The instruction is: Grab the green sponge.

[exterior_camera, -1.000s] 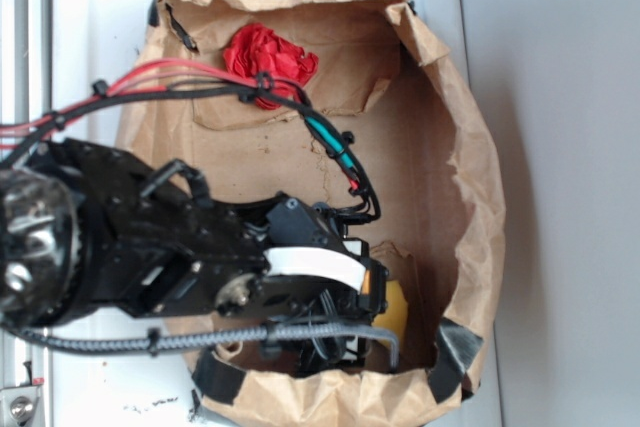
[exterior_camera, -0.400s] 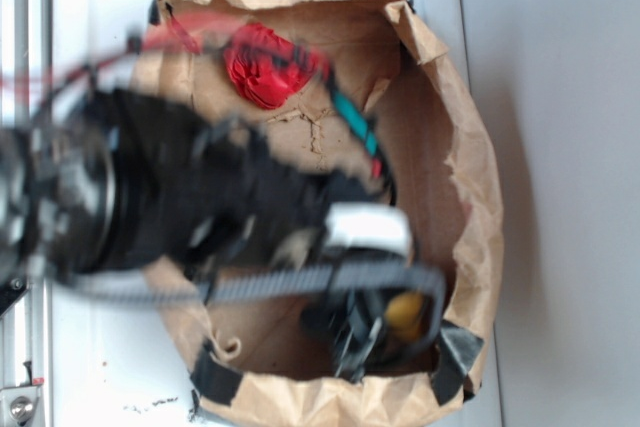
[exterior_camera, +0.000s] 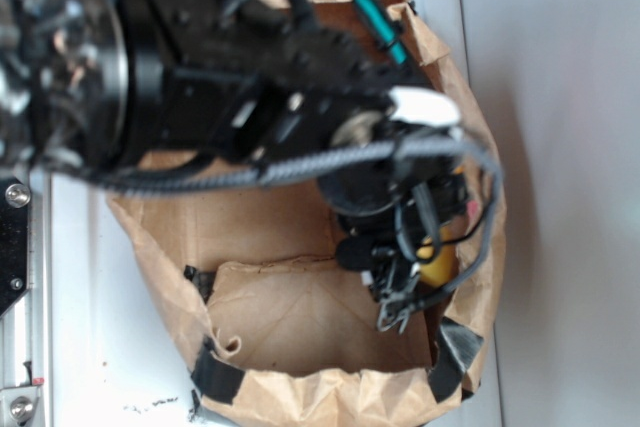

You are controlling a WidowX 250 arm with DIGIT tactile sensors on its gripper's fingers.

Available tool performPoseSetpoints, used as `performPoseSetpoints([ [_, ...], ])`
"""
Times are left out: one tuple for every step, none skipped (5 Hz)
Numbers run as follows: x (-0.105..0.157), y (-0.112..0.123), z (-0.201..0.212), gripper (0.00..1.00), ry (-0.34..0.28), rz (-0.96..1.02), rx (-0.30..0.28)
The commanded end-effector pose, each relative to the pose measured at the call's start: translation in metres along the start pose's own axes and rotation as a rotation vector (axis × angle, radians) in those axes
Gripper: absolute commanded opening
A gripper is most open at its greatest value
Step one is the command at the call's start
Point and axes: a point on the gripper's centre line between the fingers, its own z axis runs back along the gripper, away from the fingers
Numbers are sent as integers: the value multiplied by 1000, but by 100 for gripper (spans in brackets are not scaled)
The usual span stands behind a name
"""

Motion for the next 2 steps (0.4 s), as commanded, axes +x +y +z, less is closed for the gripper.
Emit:
performPoseSetpoints([
  [24, 7, 59, 0, -60, 14, 15],
  [18, 10, 72, 0, -63, -11, 62],
])
